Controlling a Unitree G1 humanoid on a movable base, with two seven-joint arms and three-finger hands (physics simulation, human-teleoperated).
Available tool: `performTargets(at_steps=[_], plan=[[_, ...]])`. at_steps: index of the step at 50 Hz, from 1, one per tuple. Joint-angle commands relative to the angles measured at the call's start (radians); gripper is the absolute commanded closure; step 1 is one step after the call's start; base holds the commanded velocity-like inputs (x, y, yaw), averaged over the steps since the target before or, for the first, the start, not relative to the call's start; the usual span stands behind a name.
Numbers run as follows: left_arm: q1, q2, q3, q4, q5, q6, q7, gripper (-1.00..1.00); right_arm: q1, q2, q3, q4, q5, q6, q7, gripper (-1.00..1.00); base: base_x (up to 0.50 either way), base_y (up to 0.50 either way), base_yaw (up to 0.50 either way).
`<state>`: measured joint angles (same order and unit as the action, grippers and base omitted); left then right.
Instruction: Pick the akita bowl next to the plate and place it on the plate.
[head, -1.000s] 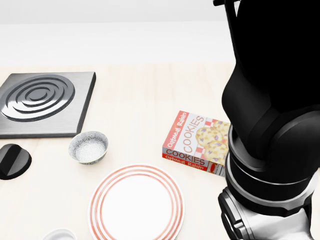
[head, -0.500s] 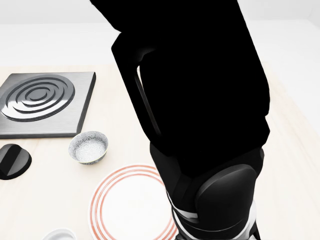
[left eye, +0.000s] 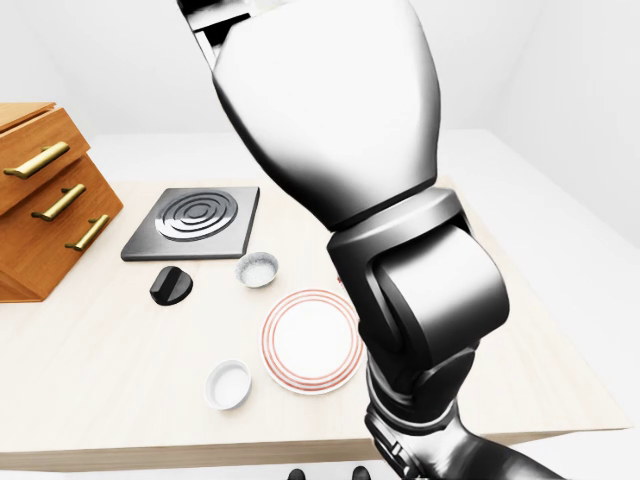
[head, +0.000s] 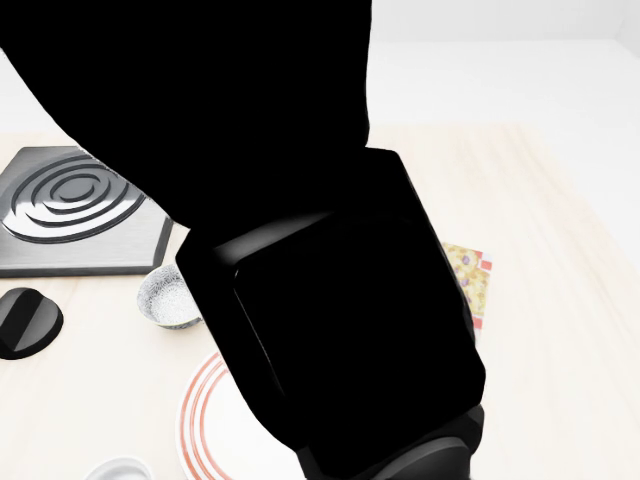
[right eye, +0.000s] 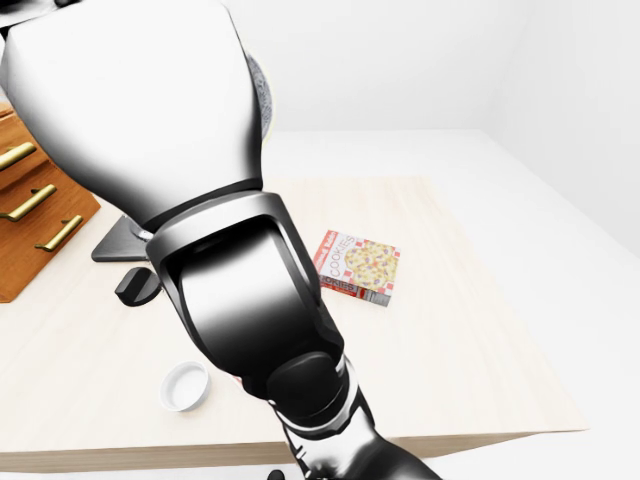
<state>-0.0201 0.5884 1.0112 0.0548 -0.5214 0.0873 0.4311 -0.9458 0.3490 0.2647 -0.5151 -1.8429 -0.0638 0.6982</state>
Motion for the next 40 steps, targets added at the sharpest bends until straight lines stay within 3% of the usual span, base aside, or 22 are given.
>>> performTargets(at_steps=[1,6,25,34,40], plan=[[-0.001,-0.002,-0.004,0.004,0.002,0.0,0.0,-1.0,0.155,0.0,0.07,-0.034,-0.09,-0.023,0.0,1.0,0.0,0.0,0.0],[0.0,-0.004,-0.007,0.009,0.004,0.0,-0.003,-1.0,0.264,0.0,0.128,-0.051,-0.128,-0.023,0.0,1.0,0.0,0.0,0.0],[0.006,-0.005,-0.006,0.007,0.0,0.0,-0.004,-1.0,0.406,0.0,0.269,-0.06,-0.129,-0.023,0.0,1.0,0.0,0.0,0.0],[0.004,-0.006,-0.003,-0.001,0.003,0.0,-0.003,-1.0,0.442,0.0,0.289,-0.058,-0.129,-0.023,0.0,1.0,0.0,0.0,0.0],[0.001,-0.009,-0.007,0.003,0.007,0.0,-0.005,-1.0,0.48,0.0,0.312,-0.07,-0.129,-0.007,0.0,1.0,0.0,0.0,0.0]])
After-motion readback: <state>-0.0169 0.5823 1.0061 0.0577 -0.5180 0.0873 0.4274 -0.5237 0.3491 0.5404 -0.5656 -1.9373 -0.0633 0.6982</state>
